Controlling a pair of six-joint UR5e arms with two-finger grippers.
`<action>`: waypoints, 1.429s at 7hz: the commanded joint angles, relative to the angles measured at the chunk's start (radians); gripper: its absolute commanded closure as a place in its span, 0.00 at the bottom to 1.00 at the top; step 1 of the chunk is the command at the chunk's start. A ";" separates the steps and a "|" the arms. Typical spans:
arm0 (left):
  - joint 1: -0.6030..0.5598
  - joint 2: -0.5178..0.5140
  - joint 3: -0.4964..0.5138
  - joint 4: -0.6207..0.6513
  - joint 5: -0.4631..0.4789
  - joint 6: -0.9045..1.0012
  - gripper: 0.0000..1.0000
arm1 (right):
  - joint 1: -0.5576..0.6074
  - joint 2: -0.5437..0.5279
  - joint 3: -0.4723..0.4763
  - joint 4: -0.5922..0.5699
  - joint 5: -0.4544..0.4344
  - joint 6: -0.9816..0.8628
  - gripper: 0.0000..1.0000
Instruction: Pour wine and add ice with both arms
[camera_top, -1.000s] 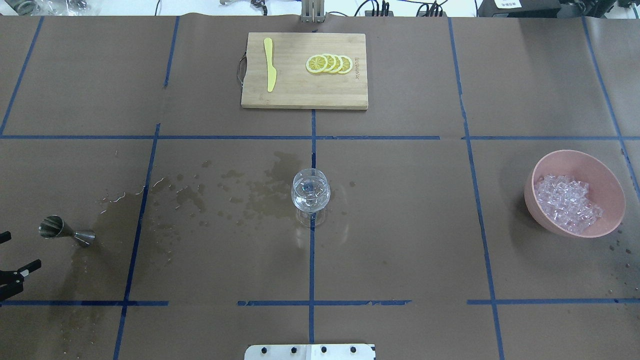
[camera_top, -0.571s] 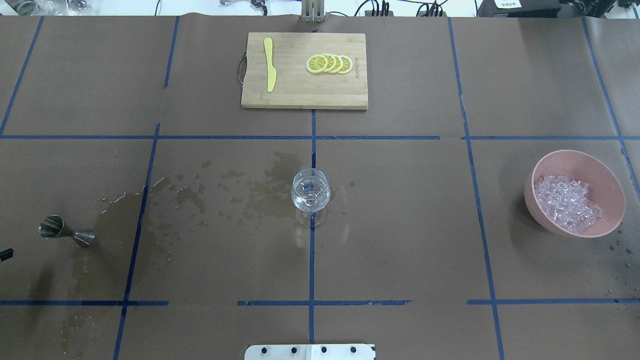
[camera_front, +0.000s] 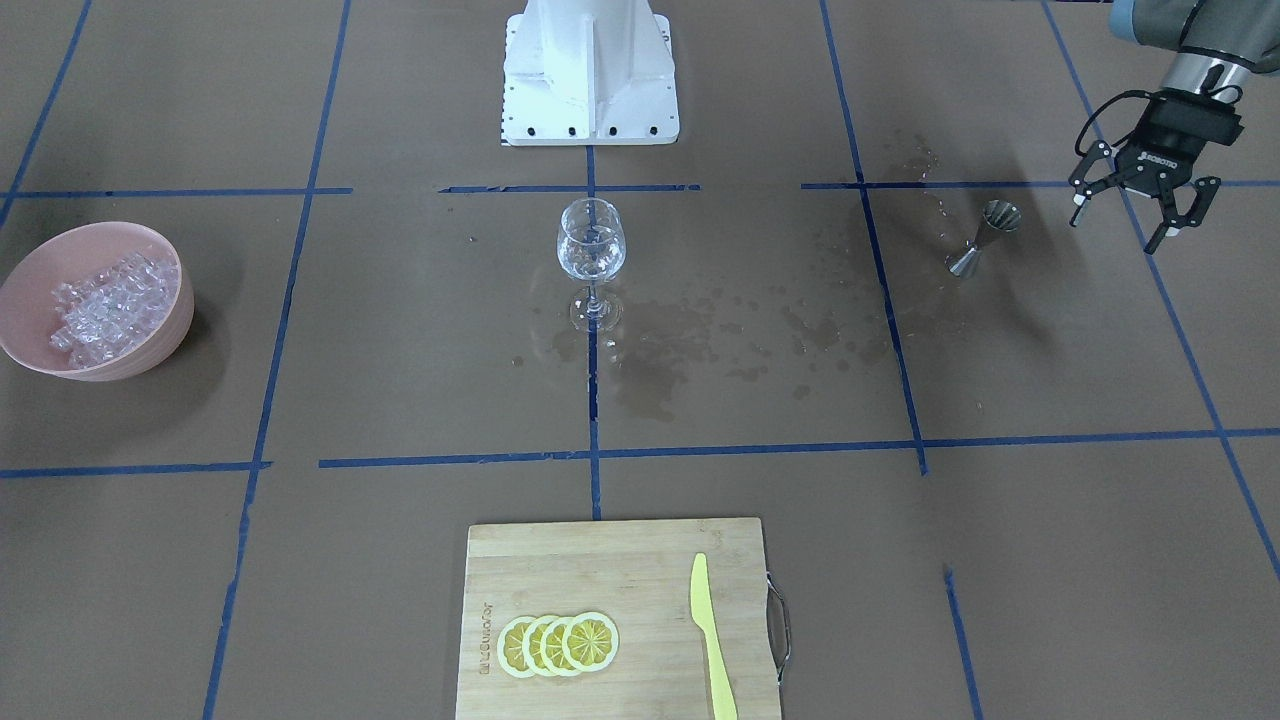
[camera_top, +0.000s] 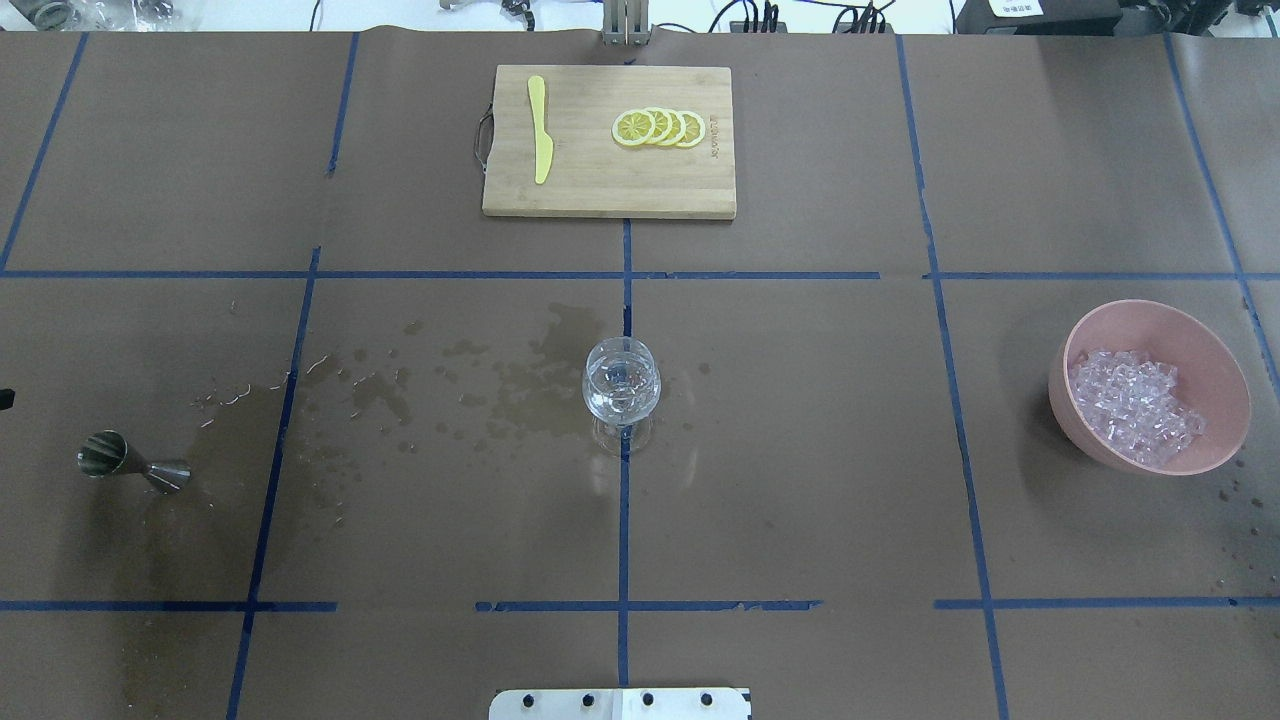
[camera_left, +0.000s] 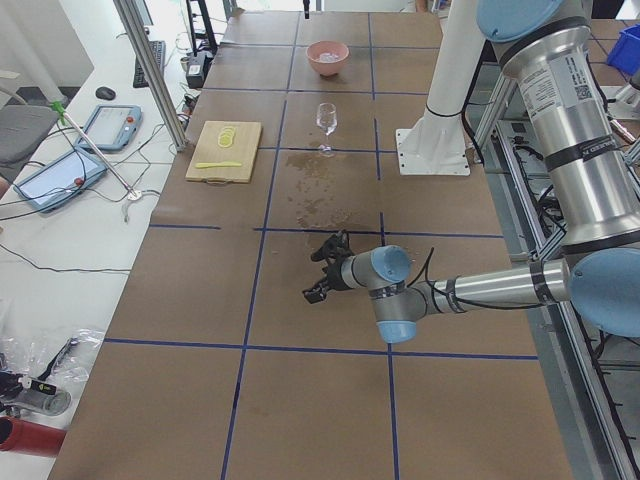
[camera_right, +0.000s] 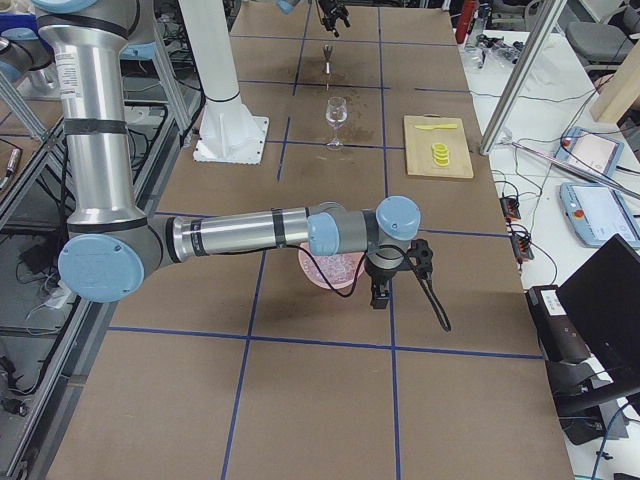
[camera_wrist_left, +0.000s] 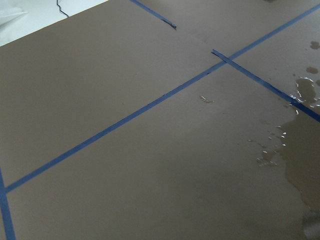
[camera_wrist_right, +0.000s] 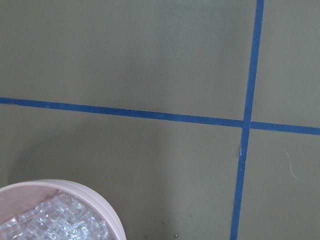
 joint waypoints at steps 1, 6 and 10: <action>-0.235 -0.130 -0.007 0.223 -0.319 0.005 0.00 | -0.010 -0.011 0.037 0.001 0.050 0.039 0.00; -0.316 -0.156 -0.187 0.622 -0.446 -0.190 0.00 | -0.296 -0.127 0.213 0.250 -0.024 0.420 0.00; -0.288 -0.160 -0.191 0.571 -0.445 -0.337 0.00 | -0.389 -0.177 0.155 0.414 -0.125 0.638 0.00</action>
